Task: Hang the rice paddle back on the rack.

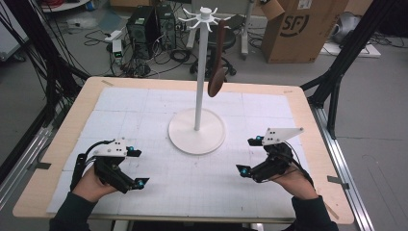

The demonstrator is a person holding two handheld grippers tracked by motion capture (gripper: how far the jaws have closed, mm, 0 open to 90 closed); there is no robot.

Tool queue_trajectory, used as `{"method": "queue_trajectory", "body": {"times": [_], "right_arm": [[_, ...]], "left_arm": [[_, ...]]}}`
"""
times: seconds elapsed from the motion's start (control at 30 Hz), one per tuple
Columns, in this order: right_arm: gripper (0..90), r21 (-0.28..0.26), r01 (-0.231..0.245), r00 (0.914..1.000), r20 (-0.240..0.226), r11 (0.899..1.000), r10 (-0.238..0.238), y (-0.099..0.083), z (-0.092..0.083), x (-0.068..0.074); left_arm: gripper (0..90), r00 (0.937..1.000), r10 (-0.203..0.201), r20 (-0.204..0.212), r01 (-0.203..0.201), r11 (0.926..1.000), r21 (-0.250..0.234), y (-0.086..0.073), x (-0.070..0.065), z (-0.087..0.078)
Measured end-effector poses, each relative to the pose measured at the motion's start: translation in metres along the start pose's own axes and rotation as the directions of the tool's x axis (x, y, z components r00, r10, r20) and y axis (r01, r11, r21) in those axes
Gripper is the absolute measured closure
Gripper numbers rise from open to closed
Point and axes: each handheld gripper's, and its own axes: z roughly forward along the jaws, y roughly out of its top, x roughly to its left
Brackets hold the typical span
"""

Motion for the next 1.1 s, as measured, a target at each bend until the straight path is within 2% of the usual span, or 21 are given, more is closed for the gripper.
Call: {"method": "queue_trajectory", "body": {"times": [0.23, 0.47, 0.6, 0.77, 1.1], "right_arm": [[0.6, -0.004, -0.01, 1.0, 0.001, 1.0, 0.01, -0.011, 0.003, 0.0], [0.6, -0.002, -0.016, 0.9999, 0.003, 1.0, 0.016, -0.019, 0.004, -0.001], [0.6, 0.004, -0.004, 1.0, 0.006, 1.0, 0.004, -0.025, 0.005, 0.0], [0.6, 0.022, -0.019, 0.9998, 0.011, 1.0, 0.018, -0.034, 0.007, -0.002], [0.6, 0.018, -0.011, 0.9998, 0.015, 1.0, 0.011, -0.035, 0.005, 0.001]], "left_arm": [[1.6, 0.9999, -0.008, 0.008, 0.008, 0.9995, -0.032, 0.0, 0.004, -0.001], [1.6, 0.9999, -0.011, 0.003, 0.011, 0.9992, -0.038, 0.0, 0.006, -0.001], [1.6, 0.9999, -0.009, 0.005, 0.009, 0.9993, -0.035, 0.0, 0.006, -0.001], [1.6, 0.9999, -0.014, 0.001, 0.014, 0.999, -0.043, -0.001, 0.006, -0.001], [1.6, 0.9999, -0.013, 0.005, 0.013, 0.9984, -0.054, -0.001, 0.005, -0.002]]}}
